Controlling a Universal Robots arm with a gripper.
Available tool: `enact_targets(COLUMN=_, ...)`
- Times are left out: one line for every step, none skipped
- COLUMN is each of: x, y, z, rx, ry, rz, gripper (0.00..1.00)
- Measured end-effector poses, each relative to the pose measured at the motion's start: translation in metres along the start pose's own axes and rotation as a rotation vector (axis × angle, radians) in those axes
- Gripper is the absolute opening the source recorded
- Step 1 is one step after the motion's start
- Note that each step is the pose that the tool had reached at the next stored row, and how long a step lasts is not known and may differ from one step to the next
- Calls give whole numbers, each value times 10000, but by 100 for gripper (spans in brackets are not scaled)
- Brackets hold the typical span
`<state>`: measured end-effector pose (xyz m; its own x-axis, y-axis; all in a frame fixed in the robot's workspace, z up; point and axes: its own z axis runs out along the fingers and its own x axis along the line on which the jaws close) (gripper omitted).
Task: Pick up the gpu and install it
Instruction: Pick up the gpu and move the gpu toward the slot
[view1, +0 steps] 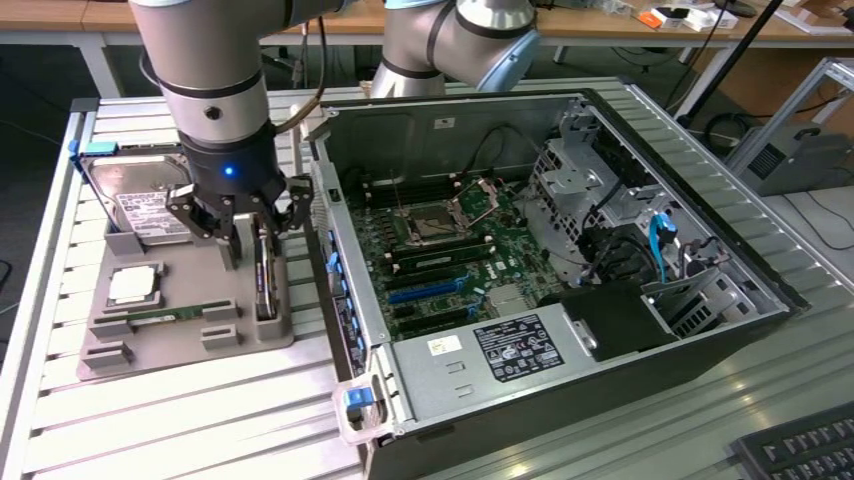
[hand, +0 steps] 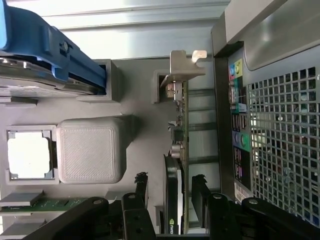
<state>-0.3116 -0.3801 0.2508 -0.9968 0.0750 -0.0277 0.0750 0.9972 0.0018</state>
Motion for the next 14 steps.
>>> enact_targets(x=1, y=0, z=16, rx=0, ry=0, rz=1, gripper=48)
enact_targets(x=1, y=0, z=32, rx=0, ry=0, rz=1, gripper=48)
enact_targets(x=2, y=0, z=43, rx=0, ry=0, rz=1, gripper=48)
enact_targets(x=2, y=0, z=54, rx=0, ry=0, rz=1, gripper=48)
enact_targets(x=2, y=0, z=65, rx=0, ry=0, rz=1, gripper=48)
enact_targets(x=3, y=0, z=75, rx=0, ry=0, rz=1, gripper=48)
enact_targets(x=3, y=0, z=84, rx=1, ry=0, rz=1, gripper=48)
enact_targets(x=3, y=0, z=90, rx=1, ry=1, rz=1, gripper=48)
enact_targets(x=3, y=0, z=90, rx=2, ry=1, rz=1, gripper=48)
enact_targets(x=3, y=0, z=90, rx=2, ry=1, rz=1, gripper=48)
enact_targets(x=3, y=0, z=90, rx=1, ry=1, rz=1, gripper=48)
enact_targets(x=3, y=0, z=91, rx=1, ry=0, rz=1, gripper=48)
enact_targets(x=3, y=0, z=91, rx=1, ry=0, rz=1, gripper=48)
enact_targets(x=3, y=0, z=91, rx=1, ry=0, rz=1, gripper=48)
